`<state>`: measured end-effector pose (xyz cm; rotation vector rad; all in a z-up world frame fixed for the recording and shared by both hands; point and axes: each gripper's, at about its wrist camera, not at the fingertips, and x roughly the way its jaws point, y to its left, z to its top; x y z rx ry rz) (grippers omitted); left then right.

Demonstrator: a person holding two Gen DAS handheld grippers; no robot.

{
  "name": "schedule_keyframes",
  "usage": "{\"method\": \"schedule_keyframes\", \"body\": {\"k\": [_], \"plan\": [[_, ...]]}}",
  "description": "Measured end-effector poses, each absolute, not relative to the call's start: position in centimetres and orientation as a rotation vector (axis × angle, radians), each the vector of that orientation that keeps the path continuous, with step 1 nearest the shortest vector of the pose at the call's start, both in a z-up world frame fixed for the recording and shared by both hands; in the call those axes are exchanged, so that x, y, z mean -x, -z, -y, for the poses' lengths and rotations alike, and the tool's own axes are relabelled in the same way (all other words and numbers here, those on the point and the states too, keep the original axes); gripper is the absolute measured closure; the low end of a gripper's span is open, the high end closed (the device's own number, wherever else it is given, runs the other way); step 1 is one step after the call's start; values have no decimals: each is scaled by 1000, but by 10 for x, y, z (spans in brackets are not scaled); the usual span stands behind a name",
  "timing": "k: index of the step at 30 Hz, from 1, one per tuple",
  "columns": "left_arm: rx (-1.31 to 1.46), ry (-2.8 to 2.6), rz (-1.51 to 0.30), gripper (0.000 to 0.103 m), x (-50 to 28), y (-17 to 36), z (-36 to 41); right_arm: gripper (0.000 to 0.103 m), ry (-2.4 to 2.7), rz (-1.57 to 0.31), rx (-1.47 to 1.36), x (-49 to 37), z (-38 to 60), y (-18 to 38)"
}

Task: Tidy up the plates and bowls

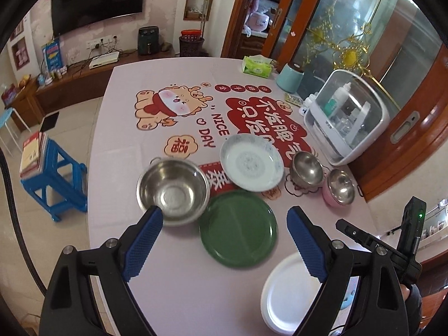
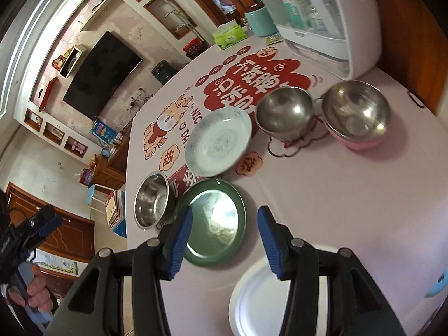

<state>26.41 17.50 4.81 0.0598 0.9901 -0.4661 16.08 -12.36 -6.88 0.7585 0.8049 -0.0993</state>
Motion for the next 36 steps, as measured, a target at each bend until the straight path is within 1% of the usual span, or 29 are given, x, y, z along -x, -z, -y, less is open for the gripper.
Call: {"method": "schedule_keyframes", "body": {"k": [9,20,28,34,36], "plan": [[-135,455,-1045,14,-335,-21,-131,54,46,-797,-754,-211,142,88],[-137,474,-1106,14,-391,28,-92,54,53,-807,-746,-259,147,120],[-146,488,-1149,14,-428,74,-70,54,83,-742,-706,-275,144,140],[-158,495,-1199,14,-449,114,-56,54,105,-726,-646,-287,135,155],[-159,495,-1222,16,-455,130,-51,54,109,-722,-627,-289,132,159]]}}
